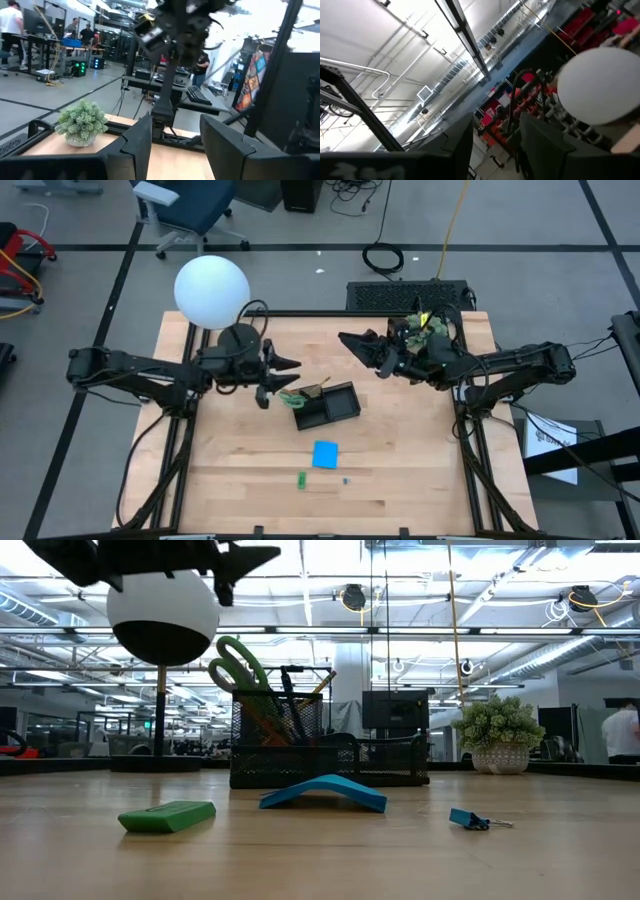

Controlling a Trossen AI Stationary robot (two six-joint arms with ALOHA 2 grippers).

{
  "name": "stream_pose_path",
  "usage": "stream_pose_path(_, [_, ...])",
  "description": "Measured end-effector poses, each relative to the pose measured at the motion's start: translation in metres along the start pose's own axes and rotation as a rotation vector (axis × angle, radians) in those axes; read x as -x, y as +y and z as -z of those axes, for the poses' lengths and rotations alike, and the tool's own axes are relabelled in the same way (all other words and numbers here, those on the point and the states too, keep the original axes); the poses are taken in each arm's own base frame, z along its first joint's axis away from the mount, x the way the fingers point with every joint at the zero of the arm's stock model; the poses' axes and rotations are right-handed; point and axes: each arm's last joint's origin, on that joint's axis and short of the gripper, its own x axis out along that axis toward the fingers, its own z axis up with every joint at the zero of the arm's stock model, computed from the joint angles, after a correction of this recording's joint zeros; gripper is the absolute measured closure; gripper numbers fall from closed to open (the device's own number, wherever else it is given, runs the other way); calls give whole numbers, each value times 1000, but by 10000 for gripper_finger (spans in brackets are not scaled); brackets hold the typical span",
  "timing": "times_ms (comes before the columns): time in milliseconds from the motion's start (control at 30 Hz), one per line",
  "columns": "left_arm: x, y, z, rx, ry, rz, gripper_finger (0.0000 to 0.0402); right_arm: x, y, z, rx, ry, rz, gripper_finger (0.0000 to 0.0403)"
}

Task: Pick and place office supplies into organizer
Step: Put the green eraser into the black desk organizer

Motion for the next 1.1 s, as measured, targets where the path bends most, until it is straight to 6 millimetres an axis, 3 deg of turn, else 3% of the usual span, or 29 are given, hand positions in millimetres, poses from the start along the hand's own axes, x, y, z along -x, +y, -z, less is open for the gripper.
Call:
stream_pose_path(333, [22,-31,-16,-163,188,13,238,0,3,-3,56,-31,-30,252])
stream_pose_path(633, [20,-56,-59,-321,328,18,238,0,2,-3,80,-26,-24,252])
stream_pose_path(867, [26,-67,-81,-232,442,-29,238,0,2,-2,85,-20,-19,252])
stream_pose_path(1100, [25,-79,-85,24,537,-51,238,0,0,0,87,5,3,252])
